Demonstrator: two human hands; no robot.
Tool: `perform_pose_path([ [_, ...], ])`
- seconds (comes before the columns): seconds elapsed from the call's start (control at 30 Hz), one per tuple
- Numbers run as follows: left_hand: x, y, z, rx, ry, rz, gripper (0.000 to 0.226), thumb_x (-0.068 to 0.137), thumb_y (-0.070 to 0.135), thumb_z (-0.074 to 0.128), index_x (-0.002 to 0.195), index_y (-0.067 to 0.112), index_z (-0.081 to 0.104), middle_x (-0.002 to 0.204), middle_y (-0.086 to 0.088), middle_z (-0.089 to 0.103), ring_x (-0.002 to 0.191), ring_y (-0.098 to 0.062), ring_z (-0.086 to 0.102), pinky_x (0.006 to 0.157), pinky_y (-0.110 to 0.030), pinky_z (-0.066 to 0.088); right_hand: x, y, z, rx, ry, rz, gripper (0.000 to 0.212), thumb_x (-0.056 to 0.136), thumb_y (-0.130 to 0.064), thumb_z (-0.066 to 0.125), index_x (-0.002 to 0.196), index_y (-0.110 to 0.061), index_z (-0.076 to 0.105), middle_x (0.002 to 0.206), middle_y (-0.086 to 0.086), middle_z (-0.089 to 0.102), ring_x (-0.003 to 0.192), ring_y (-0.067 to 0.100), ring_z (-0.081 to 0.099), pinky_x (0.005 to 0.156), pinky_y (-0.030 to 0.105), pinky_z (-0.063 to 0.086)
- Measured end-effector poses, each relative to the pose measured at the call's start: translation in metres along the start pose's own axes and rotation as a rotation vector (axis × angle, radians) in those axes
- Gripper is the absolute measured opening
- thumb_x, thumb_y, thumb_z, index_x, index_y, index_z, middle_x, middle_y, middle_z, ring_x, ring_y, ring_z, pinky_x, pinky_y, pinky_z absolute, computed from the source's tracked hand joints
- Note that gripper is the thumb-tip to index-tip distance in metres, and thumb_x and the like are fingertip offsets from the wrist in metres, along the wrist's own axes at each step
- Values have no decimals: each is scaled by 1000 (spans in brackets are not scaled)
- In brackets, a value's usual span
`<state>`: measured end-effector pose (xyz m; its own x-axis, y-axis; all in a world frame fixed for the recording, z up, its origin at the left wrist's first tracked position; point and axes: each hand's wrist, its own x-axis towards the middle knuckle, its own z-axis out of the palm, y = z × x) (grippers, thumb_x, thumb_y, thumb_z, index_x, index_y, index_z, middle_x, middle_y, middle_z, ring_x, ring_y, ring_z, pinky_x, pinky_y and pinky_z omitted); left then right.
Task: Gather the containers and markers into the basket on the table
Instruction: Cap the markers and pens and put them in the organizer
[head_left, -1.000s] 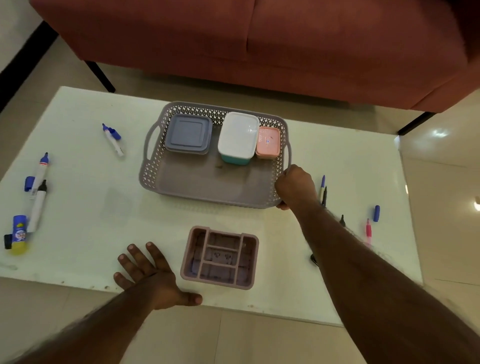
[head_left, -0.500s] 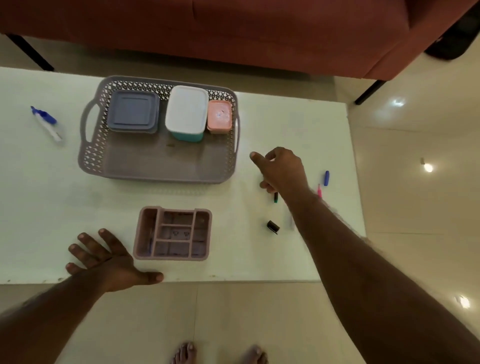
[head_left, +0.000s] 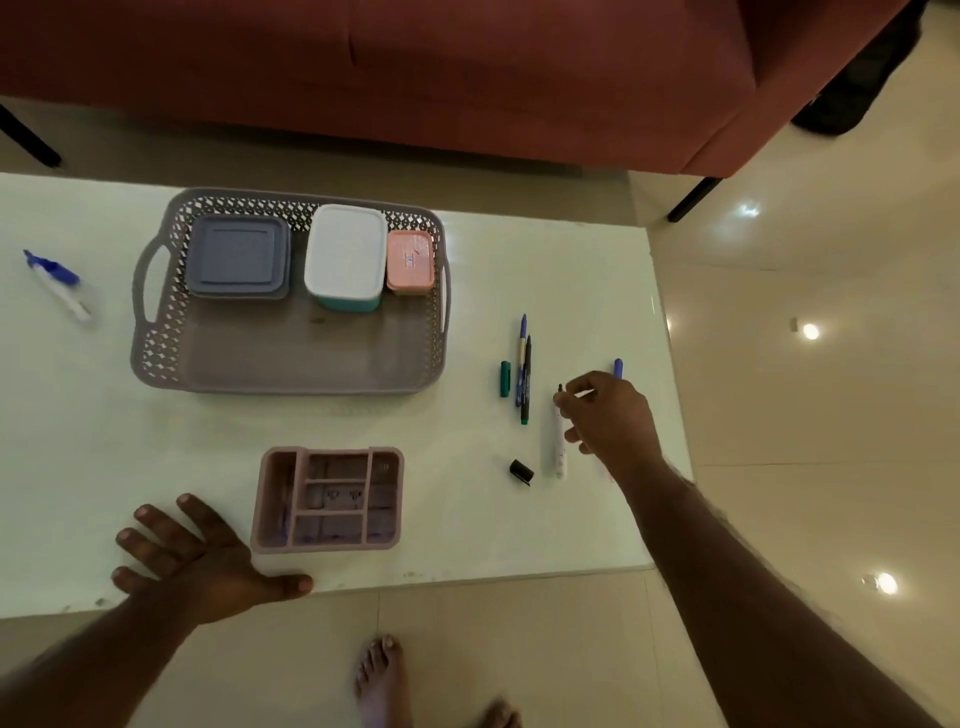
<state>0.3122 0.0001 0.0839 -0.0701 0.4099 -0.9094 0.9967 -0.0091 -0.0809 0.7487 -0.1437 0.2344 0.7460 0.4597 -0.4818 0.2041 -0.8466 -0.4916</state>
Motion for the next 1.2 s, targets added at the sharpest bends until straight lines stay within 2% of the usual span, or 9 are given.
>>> perform_pose_path([
  [0.07, -47, 19, -16, -61, -19, -12, 185, 15, 101, 56, 131, 2, -48, 132, -34, -55, 130, -53, -40, 111, -69, -5, 3, -8, 6, 1, -15, 11, 17, 89, -32, 64, 101, -21, 66, 80, -5, 74, 58, 11, 71, 65, 34, 63],
  [0.2, -29, 13, -9, -128, 100, -5, 188, 4, 103, 50, 129, 5, -51, 143, -33, -44, 141, -53, -25, 114, -67, 8, 10, -20, 16, 30, -5, 9, 13, 88, -32, 64, 96, -22, 66, 76, -5, 72, 58, 10, 71, 69, 38, 63],
  [0.33, 46, -22, 16, -7, 107, -10, 186, 8, 103, 53, 137, 13, -47, 156, -37, 5, 144, -52, 15, 113, -60, 24, 22, -32, 25, 7, -4, -38, 8, 86, -29, 64, 78, -28, 62, 68, -5, 71, 63, 14, 72, 71, 41, 63],
  [0.47, 89, -52, 27, 51, 178, 44, 172, 14, 105, 52, 155, 22, -4, 151, -26, 34, 135, -48, 37, 107, -56, 36, 39, -34, 26, 34, 22, -39, 16, 86, -16, 61, 72, -24, 61, 68, 1, 72, 67, 19, 73, 68, 43, 63],
  [0.63, -28, -2, -3, 84, 293, 38, 176, 22, 98, 63, 151, 5, -14, 153, -36, 2, 138, -54, 22, 108, -61, 32, 55, -25, 22, -11, 20, -62, 7, 89, -19, 62, 82, -19, 65, 75, 3, 72, 72, 20, 73, 70, 41, 63],
  [0.8, -108, 14, -40, -266, 706, 277, 110, 52, 76, 55, 131, 1, 46, 131, -36, 43, 117, -57, 45, 94, -66, 38, 69, -24, 22, -74, -54, -68, 11, 88, -19, 68, 93, -10, 66, 82, 7, 74, 74, 22, 74, 75, 39, 62],
  [0.9, -149, 29, -64, -449, 811, 451, 78, 69, 86, 48, 125, 32, 57, 125, 2, 60, 112, -17, 60, 95, -59, 45, 70, -25, 30, -165, -96, -104, 19, 85, -22, 72, 97, -8, 67, 90, 7, 73, 83, 24, 72, 81, 39, 61],
  [0.97, -185, 71, -80, -434, 885, 573, 57, 78, 81, 48, 121, 44, 58, 118, 18, 63, 107, -16, 63, 92, -52, 50, 68, -24, 34, -204, -105, -114, 21, 84, -22, 72, 99, -8, 67, 92, 6, 72, 86, 25, 72, 83, 39, 60],
  [1.2, -225, 259, -85, 23, 822, 1074, 37, 92, 48, 58, 122, 26, 61, 103, 6, 69, 87, -16, 64, 73, -31, 49, 62, -15, 40, -219, -106, -104, 24, 82, -26, 74, 98, -10, 65, 89, 4, 71, 82, 23, 71, 78, 35, 60],
])
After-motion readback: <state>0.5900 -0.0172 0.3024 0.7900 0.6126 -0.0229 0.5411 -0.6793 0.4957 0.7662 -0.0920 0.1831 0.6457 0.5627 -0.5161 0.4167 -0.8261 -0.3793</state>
